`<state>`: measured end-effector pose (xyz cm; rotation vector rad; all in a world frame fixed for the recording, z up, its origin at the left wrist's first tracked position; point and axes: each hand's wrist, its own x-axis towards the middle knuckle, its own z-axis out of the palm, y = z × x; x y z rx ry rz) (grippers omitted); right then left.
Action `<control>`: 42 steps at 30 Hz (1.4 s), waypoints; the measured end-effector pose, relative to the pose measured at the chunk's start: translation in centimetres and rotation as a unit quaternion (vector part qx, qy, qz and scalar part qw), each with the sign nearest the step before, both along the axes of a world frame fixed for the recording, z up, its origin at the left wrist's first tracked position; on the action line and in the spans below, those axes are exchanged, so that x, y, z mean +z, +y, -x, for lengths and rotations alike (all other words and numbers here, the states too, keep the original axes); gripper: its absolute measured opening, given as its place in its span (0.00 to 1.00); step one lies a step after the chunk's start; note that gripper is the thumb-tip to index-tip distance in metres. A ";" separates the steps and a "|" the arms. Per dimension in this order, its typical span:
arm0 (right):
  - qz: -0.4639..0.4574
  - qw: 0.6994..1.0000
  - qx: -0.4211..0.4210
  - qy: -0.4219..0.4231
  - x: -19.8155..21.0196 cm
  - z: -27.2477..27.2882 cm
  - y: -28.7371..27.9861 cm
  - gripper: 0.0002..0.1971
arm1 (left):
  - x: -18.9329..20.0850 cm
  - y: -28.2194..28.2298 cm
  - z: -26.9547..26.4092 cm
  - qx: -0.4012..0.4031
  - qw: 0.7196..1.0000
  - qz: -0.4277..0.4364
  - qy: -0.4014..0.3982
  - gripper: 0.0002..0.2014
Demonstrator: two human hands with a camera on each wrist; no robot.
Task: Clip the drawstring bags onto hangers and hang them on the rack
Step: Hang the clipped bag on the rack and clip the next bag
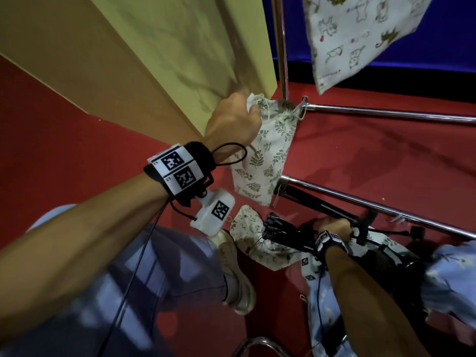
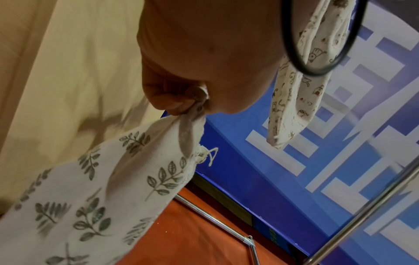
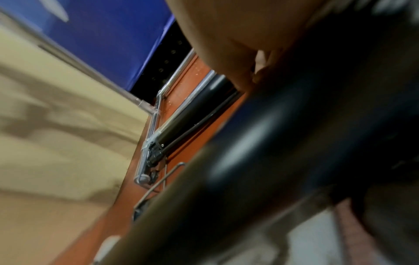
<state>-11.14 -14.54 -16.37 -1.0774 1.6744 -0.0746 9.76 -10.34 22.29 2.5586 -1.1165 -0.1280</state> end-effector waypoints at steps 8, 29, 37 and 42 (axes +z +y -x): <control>0.035 0.989 0.142 -0.002 6.8 2.5 -0.3 0.13 | 0.3 0.8 0.5 -0.036 0.998 -0.032 0.046 0.22; 0.442 0.775 0.414 -0.183 44.6 13.1 3.1 0.04 | 7.9 5.1 14.0 -0.063 0.853 0.187 0.483 0.12; 0.436 0.767 0.467 -0.066 43.1 15.4 4.4 0.02 | 6.4 5.2 15.5 -0.055 0.836 0.205 0.506 0.07; 0.422 0.768 0.472 -0.096 43.1 15.0 4.2 0.10 | 6.3 4.9 16.3 -0.061 0.845 0.193 0.494 0.09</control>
